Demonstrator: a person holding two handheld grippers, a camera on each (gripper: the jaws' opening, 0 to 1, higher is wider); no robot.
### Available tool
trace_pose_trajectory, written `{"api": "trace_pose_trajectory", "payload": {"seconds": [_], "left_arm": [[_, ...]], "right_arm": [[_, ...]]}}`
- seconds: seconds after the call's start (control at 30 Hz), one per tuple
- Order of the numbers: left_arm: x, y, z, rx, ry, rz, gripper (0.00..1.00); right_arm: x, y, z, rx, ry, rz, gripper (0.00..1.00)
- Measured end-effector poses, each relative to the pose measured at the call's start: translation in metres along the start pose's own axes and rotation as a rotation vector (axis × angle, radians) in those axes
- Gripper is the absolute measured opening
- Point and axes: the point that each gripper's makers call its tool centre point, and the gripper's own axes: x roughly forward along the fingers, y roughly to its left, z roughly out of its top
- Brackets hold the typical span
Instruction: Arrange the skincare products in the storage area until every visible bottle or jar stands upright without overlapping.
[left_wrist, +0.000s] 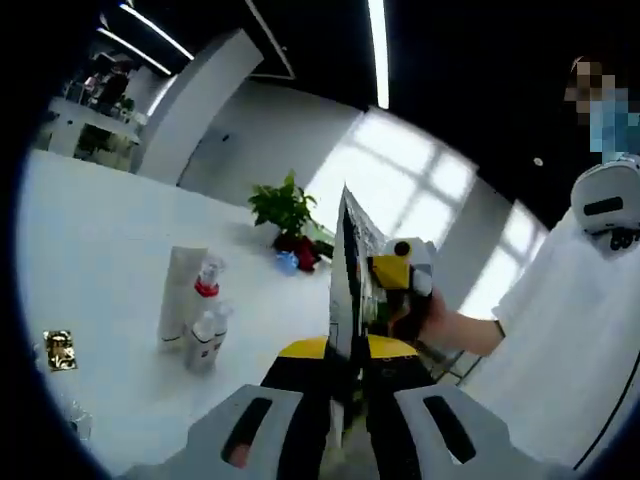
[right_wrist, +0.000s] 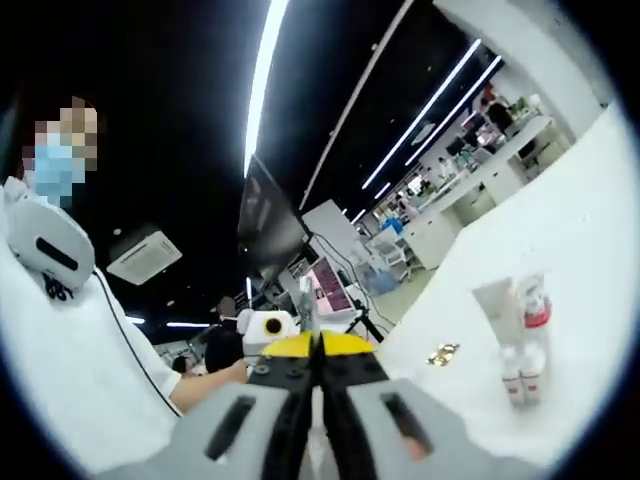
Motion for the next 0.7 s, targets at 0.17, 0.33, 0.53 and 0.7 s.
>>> {"api": "trace_pose_trajectory", "payload": {"seconds": [0.17,0.33,0.53,0.7], "left_arm": [[-0.001,-0.009,0.014,-0.059,-0.123,-0.011,0.00],[-0.008,-0.015,0.038,-0.141,-0.277,-0.036,0.00],[-0.013,-0.011,0.043,-0.142,-0.279,-0.017,0.00],[-0.011,-0.007,0.040,-0.145,-0.262,-0.001,0.00]], "right_arm": [[0.003,-0.002,0.008,0.042,-0.056,-0.021,0.10],[0.010,0.005,-0.006,0.085,-0.055,0.001,0.26],[0.013,0.015,-0.021,0.152,-0.086,0.037,0.19],[0.012,0.010,-0.019,0.128,-0.103,0.002,0.16]]}}
